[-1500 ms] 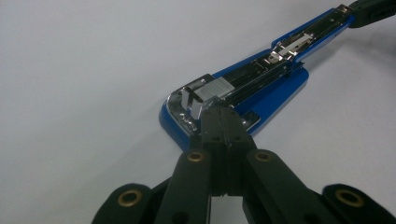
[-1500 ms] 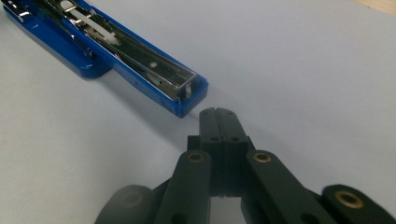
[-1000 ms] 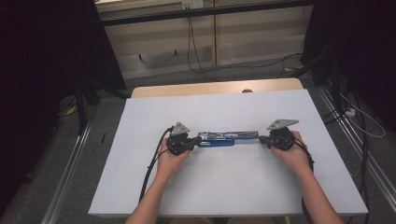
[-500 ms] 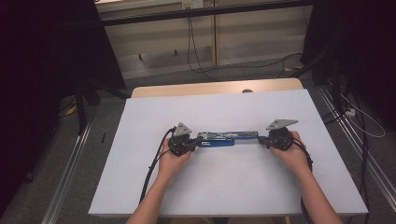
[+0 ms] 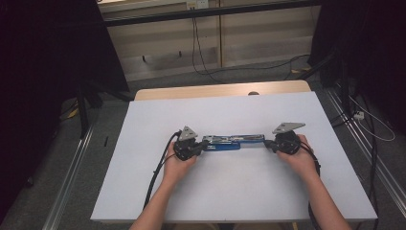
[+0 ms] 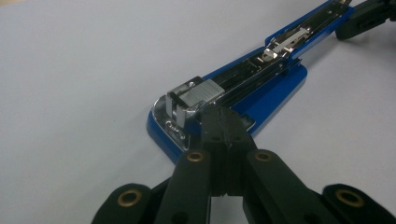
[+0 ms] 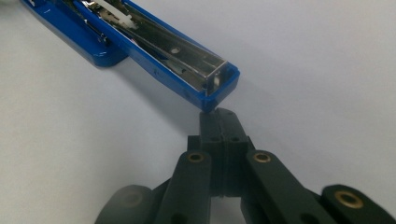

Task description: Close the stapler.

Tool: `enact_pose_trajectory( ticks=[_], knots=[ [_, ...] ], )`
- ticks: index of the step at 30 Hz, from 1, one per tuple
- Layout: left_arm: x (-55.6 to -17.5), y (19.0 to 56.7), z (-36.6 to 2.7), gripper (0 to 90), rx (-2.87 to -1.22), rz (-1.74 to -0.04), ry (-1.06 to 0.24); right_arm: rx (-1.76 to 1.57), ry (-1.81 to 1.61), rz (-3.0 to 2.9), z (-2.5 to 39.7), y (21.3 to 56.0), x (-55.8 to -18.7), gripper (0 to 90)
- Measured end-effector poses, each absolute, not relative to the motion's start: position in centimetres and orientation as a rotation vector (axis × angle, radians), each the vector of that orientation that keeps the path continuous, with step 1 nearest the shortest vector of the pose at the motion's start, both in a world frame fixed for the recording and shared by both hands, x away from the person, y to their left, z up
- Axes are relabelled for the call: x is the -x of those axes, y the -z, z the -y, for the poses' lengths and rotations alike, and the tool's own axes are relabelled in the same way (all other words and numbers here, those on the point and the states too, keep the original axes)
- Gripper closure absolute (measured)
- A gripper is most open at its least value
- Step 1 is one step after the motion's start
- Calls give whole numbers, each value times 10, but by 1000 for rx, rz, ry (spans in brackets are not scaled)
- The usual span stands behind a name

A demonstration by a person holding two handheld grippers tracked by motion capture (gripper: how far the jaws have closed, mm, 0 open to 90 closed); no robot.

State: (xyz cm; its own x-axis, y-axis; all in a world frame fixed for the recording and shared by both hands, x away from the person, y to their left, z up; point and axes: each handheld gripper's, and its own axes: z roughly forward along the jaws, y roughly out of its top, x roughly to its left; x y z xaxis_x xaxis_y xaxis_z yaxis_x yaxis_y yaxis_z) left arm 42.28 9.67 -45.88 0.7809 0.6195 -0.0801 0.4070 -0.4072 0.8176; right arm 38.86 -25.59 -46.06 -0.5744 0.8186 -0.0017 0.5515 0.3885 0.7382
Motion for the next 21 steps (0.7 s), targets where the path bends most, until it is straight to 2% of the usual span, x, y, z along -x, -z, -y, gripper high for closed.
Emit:
enact_pose_trajectory(
  ticks=[21],
  knots=[
    [-423, 461, -95, 900, -2038, -762, -296, -1183, -1042, -2274, 256, 457, -388, 900]
  ],
)
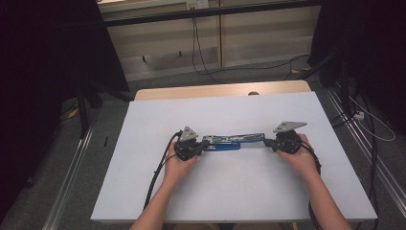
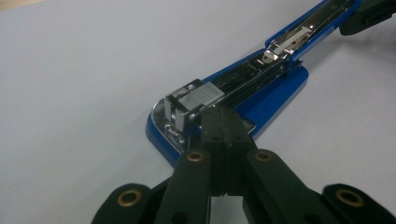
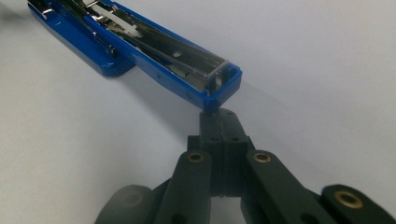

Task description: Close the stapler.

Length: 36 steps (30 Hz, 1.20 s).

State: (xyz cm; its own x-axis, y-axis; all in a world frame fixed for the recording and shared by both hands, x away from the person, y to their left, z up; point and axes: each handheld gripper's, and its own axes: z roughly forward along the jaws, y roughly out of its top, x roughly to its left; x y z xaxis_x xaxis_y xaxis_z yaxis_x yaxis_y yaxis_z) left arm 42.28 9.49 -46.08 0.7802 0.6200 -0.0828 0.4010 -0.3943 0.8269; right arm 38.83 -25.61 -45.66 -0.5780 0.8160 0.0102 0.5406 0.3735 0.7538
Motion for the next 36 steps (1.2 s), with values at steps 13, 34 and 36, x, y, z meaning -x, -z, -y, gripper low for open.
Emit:
enact_pose_trajectory(
  ticks=[13, 34, 36],
  knots=[
    [-423, 461, -95, 900, -2045, -753, -310, -1170, -1076, -2265, 253, 454, -388, 900],
    [-416, 450, -101, 822, -1975, -759, -232, -1130, -1156, -2277, 242, 451, -384, 881],
    [-415, 448, -101, 784, -1974, -755, -218, -1140, -1169, -2274, 241, 451, -383, 846]
  ],
)
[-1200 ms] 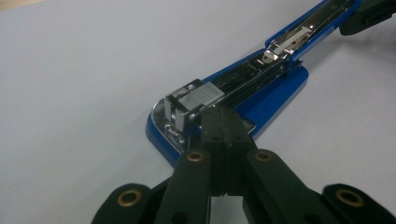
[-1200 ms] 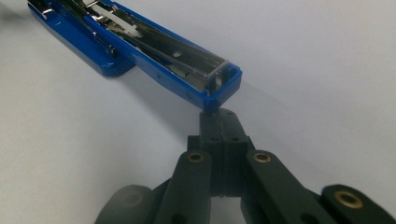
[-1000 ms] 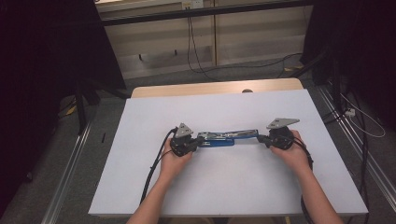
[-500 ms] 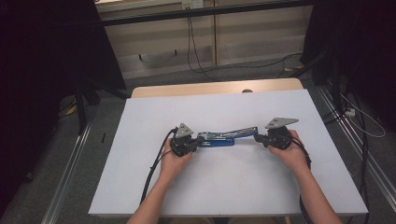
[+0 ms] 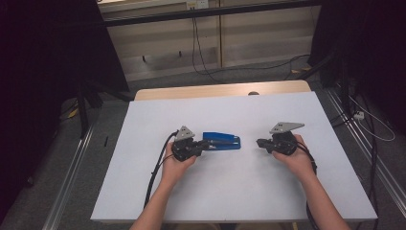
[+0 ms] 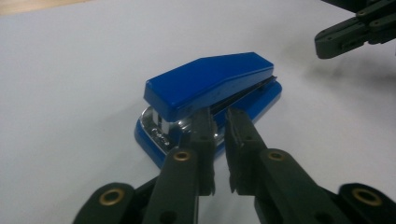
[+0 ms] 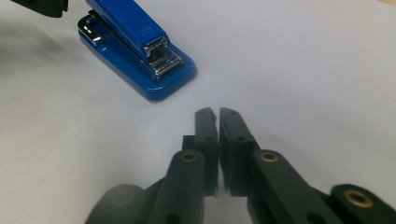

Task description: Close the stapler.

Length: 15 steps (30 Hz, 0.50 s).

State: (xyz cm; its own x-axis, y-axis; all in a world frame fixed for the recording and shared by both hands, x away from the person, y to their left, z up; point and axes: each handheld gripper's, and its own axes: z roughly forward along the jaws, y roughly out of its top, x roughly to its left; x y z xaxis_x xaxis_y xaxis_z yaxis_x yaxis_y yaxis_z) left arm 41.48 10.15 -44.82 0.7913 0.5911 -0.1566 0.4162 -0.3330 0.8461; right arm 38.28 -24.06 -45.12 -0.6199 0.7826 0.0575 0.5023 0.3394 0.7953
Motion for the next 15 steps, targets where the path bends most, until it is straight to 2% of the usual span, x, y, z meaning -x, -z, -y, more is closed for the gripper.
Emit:
enact_pose_trajectory(
  ticks=[3, 7, 10, 12, 15],
  knots=[
    [-413, 446, -102, 731, -1979, -735, -215, -1137, -1197, -2271, 239, 450, -379, 777],
    [-409, 441, -103, 595, -1967, -726, -207, -1161, -1227, -2243, 241, 448, -374, 681],
    [-407, 437, -105, 436, -1967, -723, -223, -1165, -1239, -2226, 243, 446, -369, 596],
    [-405, 435, -107, 408, -1969, -710, -227, -1164, -1270, -2214, 244, 443, -365, 567],
    [-402, 429, -111, 310, -1969, -710, -224, -1163, -1286, -2201, 243, 440, -356, 487]
  ],
)
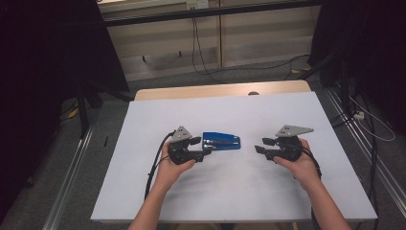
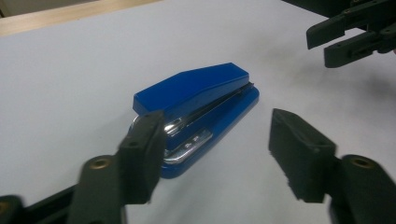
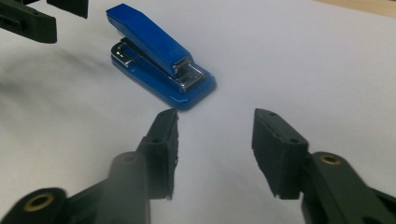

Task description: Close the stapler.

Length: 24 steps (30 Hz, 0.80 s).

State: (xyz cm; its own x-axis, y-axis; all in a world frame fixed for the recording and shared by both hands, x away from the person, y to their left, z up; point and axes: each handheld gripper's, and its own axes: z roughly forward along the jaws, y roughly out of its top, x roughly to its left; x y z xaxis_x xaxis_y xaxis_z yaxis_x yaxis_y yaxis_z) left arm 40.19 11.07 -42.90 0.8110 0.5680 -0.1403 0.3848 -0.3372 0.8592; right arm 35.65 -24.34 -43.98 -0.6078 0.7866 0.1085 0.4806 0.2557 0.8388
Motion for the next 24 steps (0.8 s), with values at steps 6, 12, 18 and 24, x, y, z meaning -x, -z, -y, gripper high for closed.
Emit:
enact_pose_trajectory(
  ticks=[6, 12, 18, 24],
  knots=[
    [-396, 424, -122, 237, -1976, -732, -206, -1153, -1279, -2169, 242, 438, -341, 357],
    [-392, 425, -136, 180, -1961, -763, -185, -1184, -1274, -2161, 245, 442, -330, 297],
    [-386, 423, -145, 129, -1949, -735, -188, -1178, -1254, -2155, 246, 443, -323, 240],
    [-381, 424, -158, 111, -1946, -744, -201, -1179, -1249, -2155, 246, 443, -315, 201]
  ],
)
